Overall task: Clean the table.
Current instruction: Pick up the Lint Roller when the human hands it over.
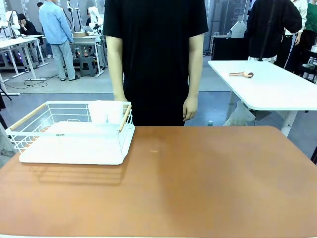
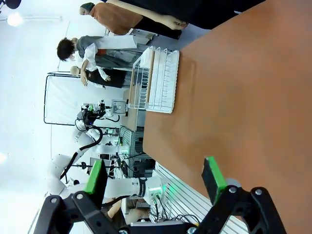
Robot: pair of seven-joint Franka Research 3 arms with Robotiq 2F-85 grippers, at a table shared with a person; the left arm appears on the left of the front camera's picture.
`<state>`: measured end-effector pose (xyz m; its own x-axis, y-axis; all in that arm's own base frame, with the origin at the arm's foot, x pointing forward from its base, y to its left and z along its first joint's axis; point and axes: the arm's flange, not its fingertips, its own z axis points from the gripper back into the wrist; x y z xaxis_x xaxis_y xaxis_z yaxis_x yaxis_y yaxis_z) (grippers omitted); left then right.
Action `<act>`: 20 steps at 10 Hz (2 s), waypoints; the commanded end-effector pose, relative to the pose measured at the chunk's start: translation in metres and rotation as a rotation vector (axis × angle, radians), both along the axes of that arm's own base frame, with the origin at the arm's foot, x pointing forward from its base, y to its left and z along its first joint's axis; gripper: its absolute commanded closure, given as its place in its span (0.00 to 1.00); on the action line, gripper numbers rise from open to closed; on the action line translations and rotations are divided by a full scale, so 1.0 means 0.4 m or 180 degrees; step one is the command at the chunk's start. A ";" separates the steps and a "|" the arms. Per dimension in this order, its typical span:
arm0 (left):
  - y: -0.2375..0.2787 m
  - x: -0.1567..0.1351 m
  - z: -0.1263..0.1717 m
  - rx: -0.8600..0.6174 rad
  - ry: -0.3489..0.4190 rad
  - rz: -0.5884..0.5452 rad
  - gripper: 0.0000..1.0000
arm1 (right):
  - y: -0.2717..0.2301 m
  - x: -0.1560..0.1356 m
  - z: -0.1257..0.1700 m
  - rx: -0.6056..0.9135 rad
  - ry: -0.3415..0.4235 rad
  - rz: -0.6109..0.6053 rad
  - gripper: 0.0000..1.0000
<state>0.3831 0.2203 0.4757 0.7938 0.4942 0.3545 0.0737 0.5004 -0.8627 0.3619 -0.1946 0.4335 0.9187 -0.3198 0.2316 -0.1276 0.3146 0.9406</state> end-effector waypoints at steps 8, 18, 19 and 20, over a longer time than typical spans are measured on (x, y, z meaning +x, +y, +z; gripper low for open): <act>0.001 -0.002 0.003 -0.0039 -0.0037 -0.0015 0.00 | 0.003 0.001 0.006 0.0037 -0.0021 0.0015 0.00; 0.001 -0.002 0.003 -0.0039 -0.0037 -0.0015 0.00 | 0.003 0.001 0.006 0.0037 -0.0021 0.0015 0.00; 0.001 -0.002 0.003 -0.0039 -0.0037 -0.0015 0.00 | 0.003 0.001 0.006 0.0037 -0.0021 0.0015 0.00; 0.001 -0.002 0.003 -0.0039 -0.0037 -0.0015 0.00 | 0.003 0.001 0.006 0.0037 -0.0021 0.0015 0.00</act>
<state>0.3834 0.2196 0.4759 0.7946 0.4927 0.3549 0.0736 0.5021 -0.8617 0.3621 -0.1939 0.4333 0.9198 -0.3177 0.2301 -0.1259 0.3164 0.9402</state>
